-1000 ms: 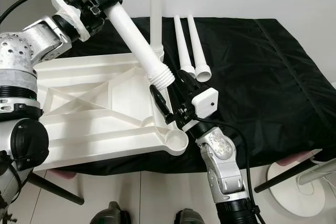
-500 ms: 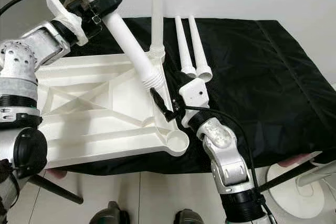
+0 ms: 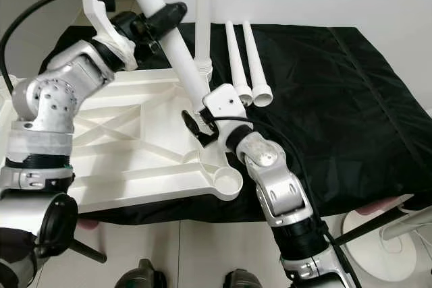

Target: Building children table

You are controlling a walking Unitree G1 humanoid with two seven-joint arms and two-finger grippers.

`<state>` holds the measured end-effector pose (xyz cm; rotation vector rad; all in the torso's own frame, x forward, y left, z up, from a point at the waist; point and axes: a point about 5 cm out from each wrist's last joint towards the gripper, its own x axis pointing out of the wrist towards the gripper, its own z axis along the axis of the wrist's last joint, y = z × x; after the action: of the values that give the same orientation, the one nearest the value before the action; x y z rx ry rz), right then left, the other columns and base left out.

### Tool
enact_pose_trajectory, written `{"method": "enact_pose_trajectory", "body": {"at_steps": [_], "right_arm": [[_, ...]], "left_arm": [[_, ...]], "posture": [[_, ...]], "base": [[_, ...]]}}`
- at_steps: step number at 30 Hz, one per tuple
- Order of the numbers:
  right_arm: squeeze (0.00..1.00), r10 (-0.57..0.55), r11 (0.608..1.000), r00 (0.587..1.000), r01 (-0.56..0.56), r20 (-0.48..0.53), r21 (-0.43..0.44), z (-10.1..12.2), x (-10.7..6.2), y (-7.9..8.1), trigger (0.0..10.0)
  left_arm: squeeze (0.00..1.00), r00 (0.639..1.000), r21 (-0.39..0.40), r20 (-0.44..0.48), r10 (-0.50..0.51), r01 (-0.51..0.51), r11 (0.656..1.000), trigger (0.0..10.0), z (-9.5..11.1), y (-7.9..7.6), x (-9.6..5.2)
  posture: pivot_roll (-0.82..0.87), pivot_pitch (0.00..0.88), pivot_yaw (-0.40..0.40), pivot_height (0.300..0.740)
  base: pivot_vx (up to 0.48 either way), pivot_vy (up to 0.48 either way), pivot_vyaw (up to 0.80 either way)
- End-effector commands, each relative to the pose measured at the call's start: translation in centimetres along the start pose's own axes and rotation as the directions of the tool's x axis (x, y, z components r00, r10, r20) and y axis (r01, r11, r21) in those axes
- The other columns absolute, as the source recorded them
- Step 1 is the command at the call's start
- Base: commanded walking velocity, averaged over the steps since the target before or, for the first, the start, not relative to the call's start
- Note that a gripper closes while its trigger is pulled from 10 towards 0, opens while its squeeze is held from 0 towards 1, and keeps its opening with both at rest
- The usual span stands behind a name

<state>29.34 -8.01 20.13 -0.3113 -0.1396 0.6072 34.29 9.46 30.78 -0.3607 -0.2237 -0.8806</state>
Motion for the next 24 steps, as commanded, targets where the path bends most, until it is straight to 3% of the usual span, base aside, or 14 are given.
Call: {"method": "enact_pose_trajectory", "body": {"at_steps": [1, 13, 24], "right_arm": [[0.0, 0.0, 1.0, 1.0, 0.0, -0.025, 0.001, -0.1, 0.3, 0.1, 10.0], [0.0, -0.03, 0.999, 0.999, 0.029, -0.045, -0.021, 1.2, 3.0, 0.0, 10.0], [0.0, -0.015, 0.998, 0.998, 0.012, -0.057, -0.063, 1.4, 3.8, 0.1, 10.0]], "left_arm": [[0.0, 1.0, 0.042, 0.026, -0.009, 0.008, 0.999, 10.0, 0.5, -0.6, 0.1], [0.0, 0.999, 0.092, 0.036, -0.03, 0.026, 0.995, 10.0, -1.0, -3.0, 0.5], [0.0, 0.999, 0.093, 0.037, -0.026, 0.023, 0.995, 10.0, -1.2, -3.3, 0.5]], "posture": [[-0.03, 0.0, 0.021, 0.74], [-0.03, 0.0, 0.016, 0.74], [-0.02, 0.0, 0.01, 0.74]], "base": [[0.0, 0.0, 0.0], [0.0, 0.0, 0.0], [0.0, 0.0, 0.0]]}}
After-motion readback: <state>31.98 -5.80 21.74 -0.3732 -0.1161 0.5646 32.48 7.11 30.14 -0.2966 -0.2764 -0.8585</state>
